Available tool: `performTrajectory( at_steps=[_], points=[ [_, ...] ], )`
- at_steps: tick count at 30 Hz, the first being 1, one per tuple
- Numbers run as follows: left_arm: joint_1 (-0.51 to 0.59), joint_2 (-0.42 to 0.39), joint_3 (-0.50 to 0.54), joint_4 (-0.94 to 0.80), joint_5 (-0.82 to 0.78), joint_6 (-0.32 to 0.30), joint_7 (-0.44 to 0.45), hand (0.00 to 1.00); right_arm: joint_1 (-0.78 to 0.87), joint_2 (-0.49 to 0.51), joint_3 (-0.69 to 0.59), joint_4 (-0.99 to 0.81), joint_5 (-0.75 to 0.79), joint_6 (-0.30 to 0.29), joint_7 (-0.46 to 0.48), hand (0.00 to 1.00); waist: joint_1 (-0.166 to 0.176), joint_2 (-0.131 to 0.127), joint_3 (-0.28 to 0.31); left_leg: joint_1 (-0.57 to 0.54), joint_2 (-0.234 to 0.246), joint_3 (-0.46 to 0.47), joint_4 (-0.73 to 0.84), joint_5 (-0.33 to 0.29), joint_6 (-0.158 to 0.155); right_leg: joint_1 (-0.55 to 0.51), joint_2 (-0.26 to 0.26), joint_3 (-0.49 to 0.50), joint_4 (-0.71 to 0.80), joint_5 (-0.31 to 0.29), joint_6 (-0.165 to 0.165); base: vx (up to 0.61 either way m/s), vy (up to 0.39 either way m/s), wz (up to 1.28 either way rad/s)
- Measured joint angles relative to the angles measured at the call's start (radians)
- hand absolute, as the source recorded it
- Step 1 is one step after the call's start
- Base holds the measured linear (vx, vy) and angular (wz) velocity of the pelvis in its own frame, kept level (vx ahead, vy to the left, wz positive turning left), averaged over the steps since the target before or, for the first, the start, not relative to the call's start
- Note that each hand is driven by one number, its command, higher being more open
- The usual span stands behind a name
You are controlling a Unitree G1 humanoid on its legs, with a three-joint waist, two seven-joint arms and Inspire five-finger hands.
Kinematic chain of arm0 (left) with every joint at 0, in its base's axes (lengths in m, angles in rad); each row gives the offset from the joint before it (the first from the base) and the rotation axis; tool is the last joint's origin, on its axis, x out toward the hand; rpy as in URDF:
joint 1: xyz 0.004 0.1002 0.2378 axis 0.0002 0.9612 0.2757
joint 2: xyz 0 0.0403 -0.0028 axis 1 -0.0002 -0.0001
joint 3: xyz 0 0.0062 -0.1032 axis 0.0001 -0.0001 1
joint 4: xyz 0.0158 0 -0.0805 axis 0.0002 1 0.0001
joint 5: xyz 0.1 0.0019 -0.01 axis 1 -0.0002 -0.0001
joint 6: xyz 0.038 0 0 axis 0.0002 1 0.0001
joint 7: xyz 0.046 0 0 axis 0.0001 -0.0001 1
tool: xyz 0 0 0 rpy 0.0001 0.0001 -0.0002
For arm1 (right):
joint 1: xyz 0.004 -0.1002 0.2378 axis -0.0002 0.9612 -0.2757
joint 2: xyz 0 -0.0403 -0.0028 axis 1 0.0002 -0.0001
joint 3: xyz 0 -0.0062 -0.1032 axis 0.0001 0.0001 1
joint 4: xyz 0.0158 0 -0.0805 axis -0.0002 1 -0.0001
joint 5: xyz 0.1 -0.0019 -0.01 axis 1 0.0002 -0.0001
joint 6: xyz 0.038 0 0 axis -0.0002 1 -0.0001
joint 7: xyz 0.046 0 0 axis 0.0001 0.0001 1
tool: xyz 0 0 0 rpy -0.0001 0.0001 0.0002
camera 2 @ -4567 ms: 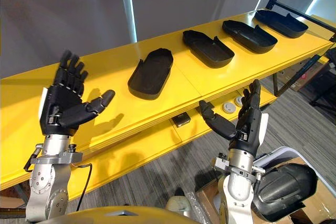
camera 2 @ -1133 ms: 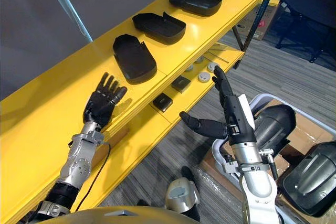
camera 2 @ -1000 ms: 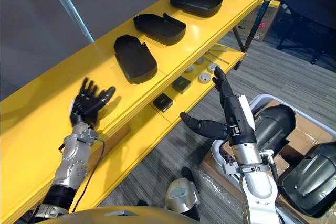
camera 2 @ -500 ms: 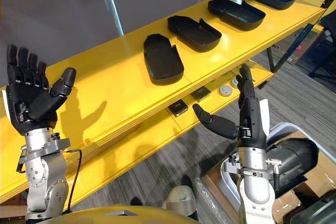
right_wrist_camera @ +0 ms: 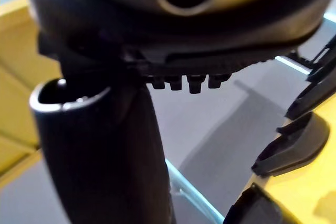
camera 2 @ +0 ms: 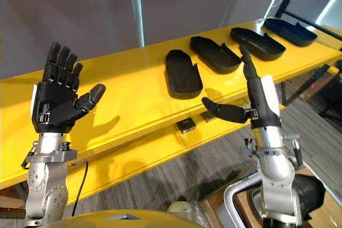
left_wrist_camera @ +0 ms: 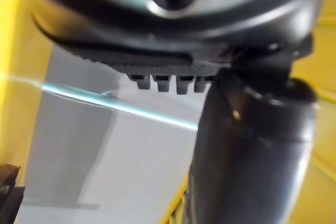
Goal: Walk over and take three plastic housings, then place them on the shelf
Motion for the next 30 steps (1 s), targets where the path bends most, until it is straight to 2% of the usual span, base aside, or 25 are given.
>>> performTrajectory(
  at_steps=[2,5,11,17,25,28,29,30],
  points=[
    [0.023,0.029,0.001,0.000,-0.002,0.022,-0.038,1.00,-0.048,-0.079,0.032,0.047,-0.009,0.037,0.051,1.00,0.021,-0.004,-0.001,-0.002,-0.001,-0.023,-0.029,0.022,0.000,0.000,0.000,-0.025,0.000,-0.003,-0.002,-0.02,-0.021,0.29],
    [0.030,0.042,0.000,0.000,-0.011,0.036,-0.060,1.00,-0.078,-0.140,0.065,0.094,-0.008,0.078,0.097,1.00,0.034,-0.009,-0.001,-0.010,-0.001,-0.039,-0.041,0.040,-0.007,-0.005,0.000,-0.044,-0.001,-0.004,-0.002,-0.01,-0.022,0.22],
    [0.039,0.080,-0.001,0.012,-0.029,0.051,-0.067,1.00,-0.131,-0.149,0.098,0.175,0.006,0.180,0.182,1.00,0.045,-0.037,-0.007,-0.022,-0.001,-0.050,-0.039,0.047,-0.001,-0.009,-0.001,-0.055,-0.001,-0.003,-0.002,0.00,-0.006,0.05],
    [0.039,0.100,-0.002,0.048,-0.029,0.053,-0.067,1.00,-0.174,-0.207,0.175,0.269,0.015,0.247,0.234,1.00,0.060,-0.051,-0.001,-0.041,0.000,-0.058,-0.030,0.038,-0.003,-0.021,-0.001,-0.059,0.004,-0.004,-0.002,-0.03,-0.006,0.03],
    [0.038,0.104,-0.002,0.065,-0.031,0.053,-0.063,1.00,-0.242,-0.209,0.221,0.347,0.002,0.237,0.235,1.00,0.061,-0.052,0.015,-0.066,0.000,-0.076,-0.001,0.035,-0.009,-0.023,-0.003,-0.074,0.006,-0.003,-0.002,-0.01,-0.002,0.06],
    [0.035,0.105,-0.002,0.069,-0.031,0.052,-0.057,1.00,-0.291,-0.233,0.265,0.375,-0.009,0.233,0.233,1.00,0.073,-0.044,0.052,-0.075,0.001,-0.081,0.009,0.027,-0.002,-0.025,-0.003,-0.076,0.011,-0.004,-0.001,-0.05,-0.002,0.04],
    [0.034,0.105,-0.002,0.069,-0.031,0.052,-0.054,1.00,-0.295,-0.240,0.271,0.377,-0.009,0.230,0.233,0.00,0.078,-0.041,0.059,-0.075,0.001,-0.081,0.010,0.028,-0.002,-0.025,-0.003,-0.076,0.012,-0.005,0.000,-0.03,0.000,0.04],
    [0.034,0.105,-0.002,0.069,-0.031,0.052,-0.050,1.00,-0.305,-0.248,0.283,0.389,-0.009,0.224,0.233,0.00,0.084,-0.039,0.067,-0.081,0.001,-0.084,0.011,0.029,-0.001,-0.029,-0.003,-0.079,0.013,-0.006,0.001,-0.03,0.002,0.11]
  ],
)
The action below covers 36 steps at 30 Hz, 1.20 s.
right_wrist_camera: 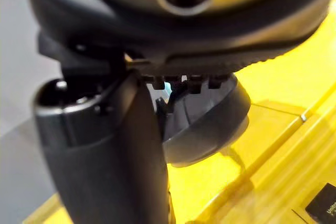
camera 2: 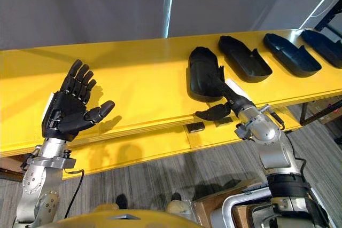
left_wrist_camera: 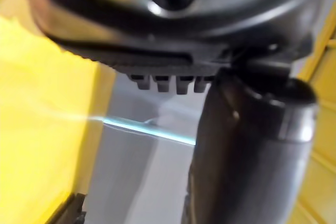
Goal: Walk over and take three plastic housings, then place them on the shelf
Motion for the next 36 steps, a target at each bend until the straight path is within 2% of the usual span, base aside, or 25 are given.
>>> performTrajectory(
  at_steps=[3,7,9,13,17,25,30,32,36],
  points=[
    [-0.011,0.001,0.001,0.000,0.000,-0.001,0.009,1.00,-0.033,0.000,0.012,0.025,-0.022,-0.001,-0.001,0.00,0.002,-0.001,0.016,-0.033,-0.001,-0.018,0.024,0.005,-0.007,-0.017,-0.003,-0.021,0.008,0.000,0.000,0.00,0.000,0.16],
    [-0.029,0.017,0.004,0.002,0.000,-0.001,0.022,1.00,-0.100,-0.003,0.020,0.066,-0.034,-0.012,-0.036,0.00,0.004,-0.016,0.039,-0.061,0.000,-0.028,0.072,-0.012,-0.004,-0.018,-0.003,-0.026,0.012,0.001,0.000,-0.02,0.001,0.09],
    [-0.034,0.017,0.005,0.002,-0.001,-0.002,0.025,1.00,-0.123,-0.004,0.032,0.089,-0.035,-0.019,-0.050,0.00,0.012,-0.010,0.051,-0.074,0.001,-0.031,0.092,-0.032,-0.003,-0.021,-0.004,-0.026,0.020,0.002,0.001,-0.04,0.015,0.03],
    [-0.051,0.017,0.009,0.002,-0.005,-0.004,0.027,1.00,-0.144,-0.004,0.047,0.099,-0.035,-0.045,-0.084,0.00,0.028,0.005,0.071,-0.093,0.002,-0.037,0.105,-0.037,0.003,-0.033,-0.005,-0.029,0.025,0.005,0.006,-0.03,0.011,0.05],
    [-0.065,0.016,0.024,0.003,-0.013,-0.009,0.036,1.00,-0.198,-0.004,0.063,0.102,-0.036,-0.086,-0.100,0.00,0.027,0.016,0.093,-0.096,0.003,-0.042,0.111,-0.037,0.003,-0.032,-0.005,-0.032,0.026,0.009,0.012,-0.01,0.002,0.02],
    [-0.075,0.016,0.058,0.006,-0.036,-0.016,0.062,1.00,-0.267,-0.004,0.108,0.169,-0.072,-0.103,-0.128,0.00,0.036,0.023,0.117,-0.130,0.002,-0.057,0.140,-0.037,0.005,-0.045,-0.005,-0.049,0.025,0.037,0.028,-0.01,0.015,0.07],
    [-0.078,0.016,0.063,0.016,-0.038,-0.029,0.065,1.00,-0.309,-0.012,0.119,0.196,-0.130,-0.158,-0.172,0.00,0.043,0.037,0.143,-0.148,0.001,-0.063,0.154,-0.041,0.009,-0.053,-0.006,-0.051,0.025,0.049,0.026,-0.03,0.011,0.03],
    [-0.085,0.016,0.063,0.031,-0.038,-0.039,0.065,1.00,-0.320,-0.044,0.142,0.196,-0.164,-0.199,-0.194,0.00,0.051,0.044,0.151,-0.155,0.001,-0.067,0.154,-0.043,0.012,-0.057,-0.006,-0.052,0.025,0.049,0.026,-0.04,-0.002,0.03],
    [-0.099,0.016,0.065,0.031,-0.038,-0.048,0.063,1.00,-0.330,-0.078,0.165,0.196,-0.196,-0.245,-0.207,0.00,0.053,0.045,0.151,-0.165,0.001,-0.073,0.154,-0.038,0.010,-0.065,-0.004,-0.057,0.024,0.049,0.025,-0.01,-0.005,0.07]
  ],
)
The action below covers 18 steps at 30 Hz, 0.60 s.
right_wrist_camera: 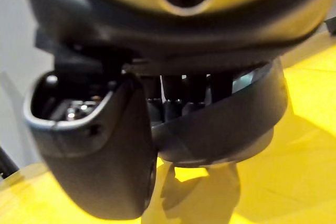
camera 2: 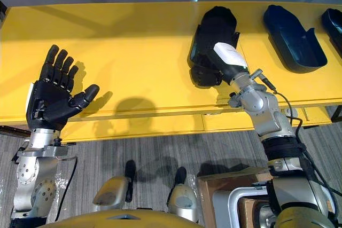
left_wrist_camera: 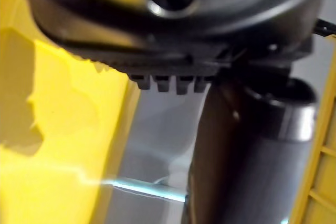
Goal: Walk over and take three plastic housings, then place them on the shelf
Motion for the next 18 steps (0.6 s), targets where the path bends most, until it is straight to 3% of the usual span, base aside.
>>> performTrajectory(
  at_steps=[9,18],
  points=[
    [0.002,0.001,0.000,0.000,-0.003,-0.002,-0.010,1.00,0.025,-0.050,0.029,-0.003,-0.040,-0.117,-0.043,0.00,0.001,-0.001,0.001,0.002,-0.002,0.001,-0.002,0.002,-0.005,0.000,-0.002,-0.001,0.000,0.000,0.000,0.00,0.000,0.00],
    [0.008,0.020,0.000,0.000,-0.009,-0.004,-0.028,1.00,0.110,-0.100,0.020,-0.063,-0.040,-0.182,-0.067,0.00,0.002,-0.003,0.001,0.008,-0.002,0.011,-0.002,-0.001,-0.004,0.000,-0.003,0.004,0.001,0.000,0.000,0.00,0.002,-0.02]
  ],
)
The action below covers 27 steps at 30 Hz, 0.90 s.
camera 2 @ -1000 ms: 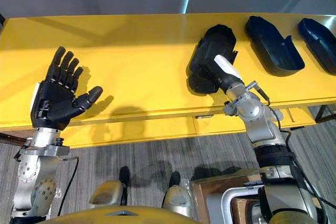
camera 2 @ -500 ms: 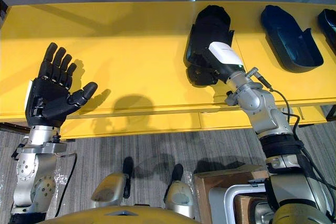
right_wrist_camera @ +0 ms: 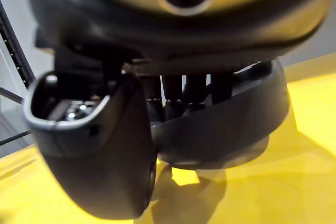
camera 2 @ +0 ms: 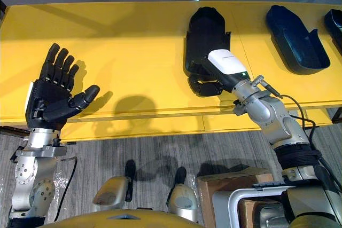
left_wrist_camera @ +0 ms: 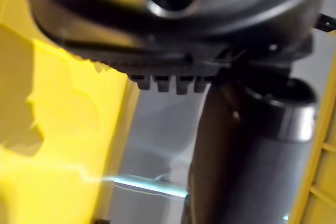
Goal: Walk over and take three plastic housings, then place them on the shelf
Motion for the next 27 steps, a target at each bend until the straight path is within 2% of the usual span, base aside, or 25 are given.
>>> performTrajectory(
  at_steps=[4,9,10,16,22,27],
  points=[
    [0.001,0.000,0.000,0.001,0.000,0.000,-0.005,1.00,0.047,-0.006,-0.021,-0.030,-0.038,-0.040,-0.021,0.00,0.000,-0.001,0.000,0.005,0.000,0.008,-0.007,-0.002,0.001,0.000,0.000,0.003,0.000,0.000,0.000,-0.01,0.001,-0.06],
    [0.001,0.001,-0.001,0.010,0.000,0.000,-0.004,1.00,0.070,-0.006,-0.021,-0.034,-0.038,-0.056,-0.054,0.00,-0.003,-0.001,-0.001,0.010,0.000,0.011,-0.021,0.001,0.005,0.000,-0.001,0.002,-0.002,-0.001,-0.001,0.00,0.000,-0.01],
    [0.000,0.001,-0.001,0.010,0.001,0.000,-0.004,1.00,0.070,-0.006,-0.021,-0.034,-0.039,-0.056,-0.058,1.00,-0.003,-0.001,-0.001,0.010,0.000,0.011,-0.021,0.002,0.003,0.000,-0.001,0.002,-0.002,-0.001,-0.001,0.00,0.000,0.00],
    [-0.001,0.037,-0.002,0.011,0.000,-0.002,-0.002,1.00,0.052,-0.006,-0.021,-0.006,-0.106,-0.057,-0.124,1.00,-0.001,-0.003,-0.002,0.001,-0.007,0.006,-0.033,0.015,0.001,-0.012,-0.006,-0.002,-0.002,-0.001,-0.001,0.00,0.006,0.03],
    [-0.009,0.046,-0.001,0.015,-0.030,-0.024,0.000,1.00,0.002,-0.057,0.013,0.006,-0.138,-0.053,-0.193,1.00,-0.003,-0.003,-0.002,-0.031,-0.014,0.005,-0.028,0.028,0.004,-0.047,-0.011,-0.001,-0.002,0.008,-0.013,-0.02,-0.002,0.01],
    [-0.009,0.047,0.000,0.046,-0.030,-0.041,0.000,1.00,-0.002,-0.067,0.014,0.005,-0.216,-0.051,-0.293,1.00,-0.001,-0.003,-0.002,-0.050,-0.015,0.005,-0.016,0.026,0.008,-0.058,-0.012,0.000,-0.003,0.010,-0.018,-0.05,-0.006,0.00]
  ],
)
